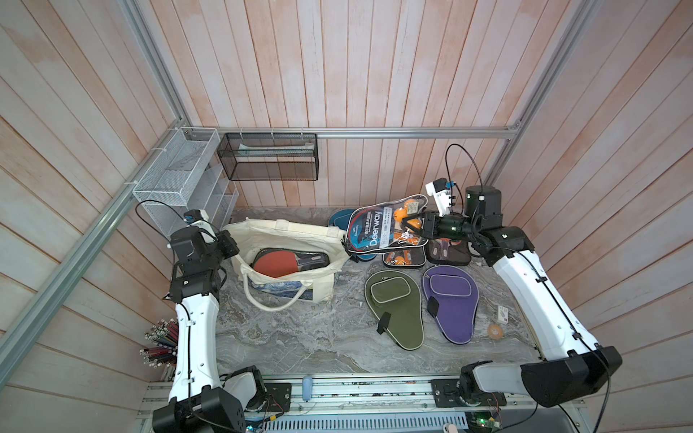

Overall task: Remove the ping pong set from the canvas bag
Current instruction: Move the canvas bag to the center of the board, then place the ping pong set at the center of the board.

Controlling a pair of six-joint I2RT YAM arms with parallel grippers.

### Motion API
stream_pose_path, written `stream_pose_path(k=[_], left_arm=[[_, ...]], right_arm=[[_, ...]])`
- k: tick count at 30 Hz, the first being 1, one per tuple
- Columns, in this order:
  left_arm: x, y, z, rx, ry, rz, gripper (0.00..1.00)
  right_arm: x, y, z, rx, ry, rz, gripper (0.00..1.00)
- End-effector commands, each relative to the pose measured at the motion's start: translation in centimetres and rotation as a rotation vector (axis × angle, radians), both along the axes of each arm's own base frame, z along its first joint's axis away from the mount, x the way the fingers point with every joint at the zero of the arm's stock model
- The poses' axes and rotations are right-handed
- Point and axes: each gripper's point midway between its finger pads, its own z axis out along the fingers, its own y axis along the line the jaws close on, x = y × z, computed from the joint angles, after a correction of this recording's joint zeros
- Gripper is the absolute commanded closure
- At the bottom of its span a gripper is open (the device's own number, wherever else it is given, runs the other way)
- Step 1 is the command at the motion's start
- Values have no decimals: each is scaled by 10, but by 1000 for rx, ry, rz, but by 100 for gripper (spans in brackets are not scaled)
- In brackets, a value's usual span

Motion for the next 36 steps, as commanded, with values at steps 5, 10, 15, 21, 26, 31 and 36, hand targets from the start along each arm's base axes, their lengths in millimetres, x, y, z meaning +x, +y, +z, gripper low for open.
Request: stream_pose_path(k=[5,10,15,21,26,31,36], left_arm=[[-23,31,78,134,-222,166,100],[-22,28,69,122,-207,148,100],[-16,16,57,75,-200,71,100],[-10,-7,33,-17,-176,-50,100],[-19,-14,14,-40,-141,-64,100],[-25,-15,3,-31,-108,-61,100],[-27,-14,2,-28,-111,-49,100]], right_arm=[[2,-1,8,1,-93,-10,100],[8,-9,1,-17,-88,-50,100],[10,-18,9,-19,-102,-67,100],[4,-6,-18,-3,-39,-29,100],[-10,22,-54,-35,-2,-24,100],[-22,56,-86,-87,37,-24,100],[-38,75,-104,-155,28,120,100]])
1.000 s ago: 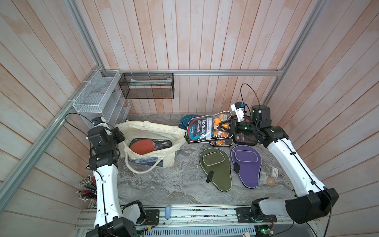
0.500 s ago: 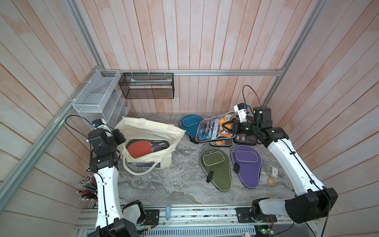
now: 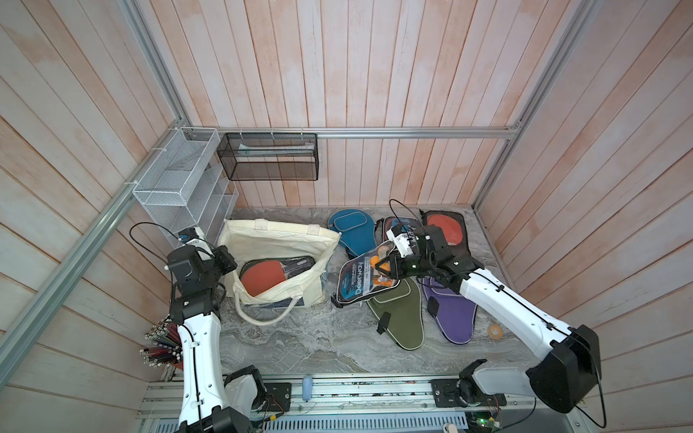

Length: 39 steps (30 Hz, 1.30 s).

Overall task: Remove the ping pong set from the canvas bag
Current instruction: Place the ping pong set at the center of the board.

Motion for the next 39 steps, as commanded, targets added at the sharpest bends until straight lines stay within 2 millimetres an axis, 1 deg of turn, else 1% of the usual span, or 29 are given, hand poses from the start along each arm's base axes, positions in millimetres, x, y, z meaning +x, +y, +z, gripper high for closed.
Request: stream_pose_path(k=[1,3,5,7,8,9,10,12,14,15,17,19,20,21,23,24,28,30,34,36,37,39], left_arm=[[2,-6,31,38,-113,-33,100],[4,-5,32,37,-118,-35,100],[6,-5,33,31,-123,-36,100],[8,-6,33,25,-129,-40,100],[8,-5,35,24,-134,-40,100],[9,-5,34,21,-131,-41,100],[9,-5,34,21,-133,-40,100],[11,-4,35,23,-131,-39,100],[12,-3,37,29,-133,-38,100],[11,-3,37,31,-132,-36,100],[13,-2,38,32,-133,-35,100],[14,-2,39,30,-134,-38,100],[14,-3,39,30,-136,-40,100],[14,-3,38,29,-135,-41,100],[15,-3,37,28,-133,-43,100],[15,-3,37,27,-135,-45,100],[14,-4,35,24,-132,-50,100],[14,-5,34,23,-132,-51,100],[15,-6,32,13,-132,-55,100],[15,-6,32,10,-133,-57,100],[15,-6,31,10,-133,-58,100],[15,-7,32,8,-135,-61,100]], right_arm=[[6,14,30,19,-158,122,100],[-5,11,18,-55,-178,238,100],[-10,2,8,-107,-173,326,100],[-13,-5,4,-90,-145,401,100],[-15,-5,10,-51,-144,451,100],[-17,-4,16,-17,-145,494,100],[-23,0,19,18,-140,549,100],[-44,7,25,105,-102,703,100],[-62,10,26,180,-75,826,100],[-64,13,22,191,-74,847,100],[-63,19,4,151,-49,875,100],[-58,24,-18,82,3,887,100],[-52,27,-29,43,31,883,100],[-44,29,-39,2,48,864,100],[-16,32,-61,-111,46,796,100],[-7,33,-69,-143,38,780,100],[29,47,-81,-185,-28,734,100],[41,54,-84,-188,-56,722,100],[67,66,-98,-202,-45,641,100],[67,72,-103,-190,-46,633,100],[62,76,-105,-187,-56,648,100],[44,83,-112,-195,-67,739,100]])
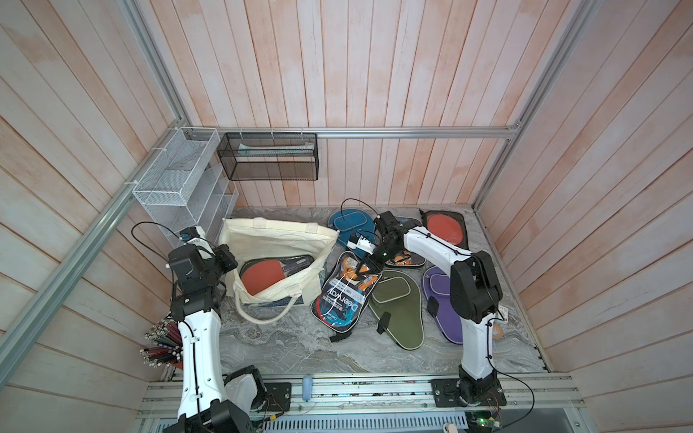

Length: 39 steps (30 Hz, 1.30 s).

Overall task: Remove the ping pong set from the canvas bag
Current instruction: Place the ping pong set at the center of the board.

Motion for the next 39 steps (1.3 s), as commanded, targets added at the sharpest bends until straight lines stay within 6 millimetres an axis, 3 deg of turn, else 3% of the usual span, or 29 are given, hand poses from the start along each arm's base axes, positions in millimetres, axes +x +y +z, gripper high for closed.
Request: stream_pose_path(k=[1,3,14,22,23,25,30,39], left_arm=[[8,-6,35,30,-131,-45,100],[9,-6,35,30,-132,-46,100],[4,-4,47,46,-149,-26,100],[4,-5,49,46,-152,-30,100],[4,-5,48,45,-150,-30,100],[4,-5,47,43,-150,-33,100],[4,-7,44,34,-149,-38,100],[3,-11,42,16,-150,-59,100]], right_arm=[[-10,26,-4,19,-59,92,100],[-15,30,-18,-34,-59,138,100],[20,56,-50,-92,-135,100,100],[32,56,-48,-98,-174,57,67],[34,53,-44,-102,-189,49,65],[40,48,-31,-108,-228,28,52],[55,35,17,-59,-338,-22,24],[65,2,109,35,-475,-107,15]])
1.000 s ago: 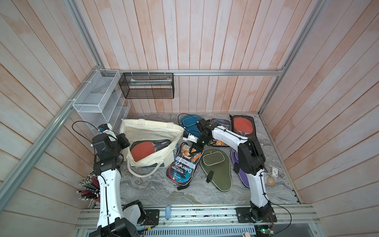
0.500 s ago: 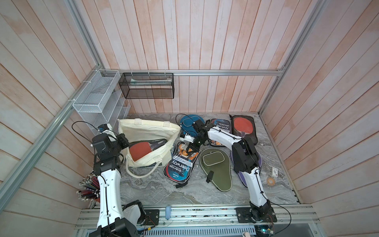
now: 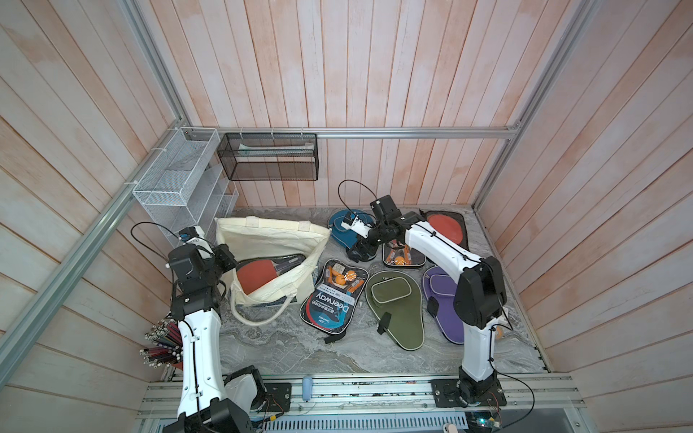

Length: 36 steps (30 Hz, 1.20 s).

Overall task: Remove the ping pong set from the canvas bag
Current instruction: Place the ping pong set at the center of the board, then adjust the canvas bag at the center of the board.

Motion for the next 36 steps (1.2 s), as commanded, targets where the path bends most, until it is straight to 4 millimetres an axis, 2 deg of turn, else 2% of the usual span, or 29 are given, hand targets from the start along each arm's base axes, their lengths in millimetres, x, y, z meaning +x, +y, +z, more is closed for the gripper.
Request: stream_pose_path(k=[1,3,5,9,12,15,18,20,22,23,26,28,32,36], left_arm=[[0,-14,40,24,-141,-73,100],[-2,-20,41,13,-140,-95,100],[-5,-24,40,14,-136,-105,100],[-13,-24,42,42,-135,-90,100],[-15,-18,44,73,-133,-62,100],[-14,-18,45,70,-135,-64,100],[-15,-22,41,54,-132,-78,100],[-19,-26,35,52,-128,-90,100],[-24,-29,31,58,-131,-103,100],[-28,-32,29,58,-136,-109,100],[-36,-41,24,53,-145,-138,100],[-40,-46,23,60,-155,-162,100],[-47,-55,17,68,-155,-200,100],[-47,-55,7,57,-140,-201,100]], right_arm=[[1,-13,33,28,-62,-31,15],[1,-18,57,57,-111,-55,11],[-1,-21,83,106,-167,-72,1],[-15,-16,131,257,-226,-61,1],[-28,-2,165,405,-219,-33,1],[-50,31,191,487,-212,48,1],[-75,75,204,512,-226,129,0],[-88,108,206,532,-205,183,0],[-95,139,197,536,-171,219,1],[-95,156,187,519,-157,229,1],[-87,202,139,434,-98,236,1],[-82,223,107,383,-59,227,1],[-81,240,51,309,-2,206,1],[-84,239,-3,221,67,169,1]])
